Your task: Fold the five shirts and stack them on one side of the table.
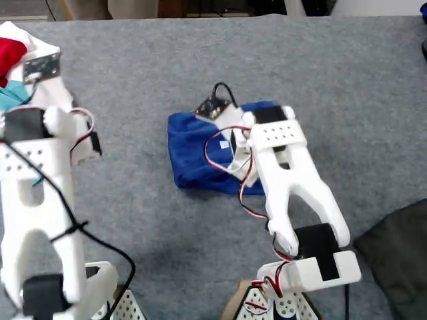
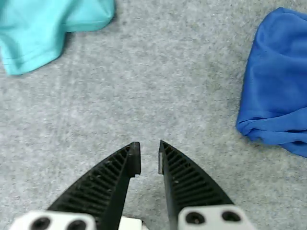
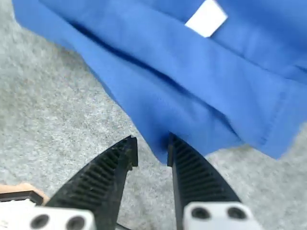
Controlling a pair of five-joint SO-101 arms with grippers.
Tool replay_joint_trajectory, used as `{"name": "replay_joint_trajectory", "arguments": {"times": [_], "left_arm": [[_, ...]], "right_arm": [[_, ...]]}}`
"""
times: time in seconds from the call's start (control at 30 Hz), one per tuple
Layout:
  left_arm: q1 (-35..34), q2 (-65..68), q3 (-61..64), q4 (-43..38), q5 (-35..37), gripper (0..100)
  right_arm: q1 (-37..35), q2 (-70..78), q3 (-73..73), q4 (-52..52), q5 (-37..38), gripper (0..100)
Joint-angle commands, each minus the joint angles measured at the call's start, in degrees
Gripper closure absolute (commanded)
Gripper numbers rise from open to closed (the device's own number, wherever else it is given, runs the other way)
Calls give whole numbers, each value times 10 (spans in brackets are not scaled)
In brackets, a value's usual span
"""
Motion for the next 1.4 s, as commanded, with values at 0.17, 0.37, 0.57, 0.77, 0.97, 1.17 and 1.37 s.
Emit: {"name": "replay_joint_trajectory", "arguments": {"times": [0.17,0.37,0.57,0.77,0.97,1.17,1.37], "left_arm": [[-24,-89,50,5,-20,916],[-24,-97,52,5,-20,916],[-25,-98,52,5,-20,916],[-25,-98,51,5,-20,917],[-24,-98,51,5,-19,917],[-20,-98,51,5,-18,917],[-20,-98,51,5,-17,916]], "right_arm": [[-3,-38,44,-55,13,871],[14,-36,44,-67,16,997],[62,-39,34,-34,28,993],[99,-62,6,32,63,993],[87,-134,7,91,81,991],[76,-142,19,90,94,893],[74,-141,-11,89,119,843]]}}
